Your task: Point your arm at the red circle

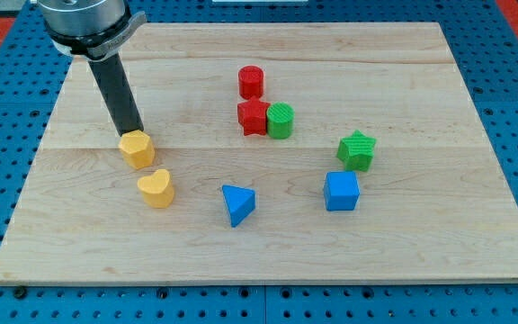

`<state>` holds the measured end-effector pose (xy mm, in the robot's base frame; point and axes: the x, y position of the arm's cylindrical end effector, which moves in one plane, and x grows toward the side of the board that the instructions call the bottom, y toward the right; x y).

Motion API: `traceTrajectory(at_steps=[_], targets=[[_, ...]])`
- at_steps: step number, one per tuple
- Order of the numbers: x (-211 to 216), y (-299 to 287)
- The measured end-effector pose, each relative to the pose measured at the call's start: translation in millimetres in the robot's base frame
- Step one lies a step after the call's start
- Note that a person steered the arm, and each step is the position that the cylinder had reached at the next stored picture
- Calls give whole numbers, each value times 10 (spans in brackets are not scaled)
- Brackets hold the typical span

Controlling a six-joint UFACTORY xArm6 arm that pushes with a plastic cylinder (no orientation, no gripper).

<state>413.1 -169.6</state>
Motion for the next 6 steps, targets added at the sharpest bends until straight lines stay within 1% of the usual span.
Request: traceTrajectory(at_steps=[1, 2, 3, 4, 5, 6], targets=[[-495, 138], [-1164, 752], [-1476, 1580], [-1432, 2229], [-1281, 2095], [-1219, 1305]])
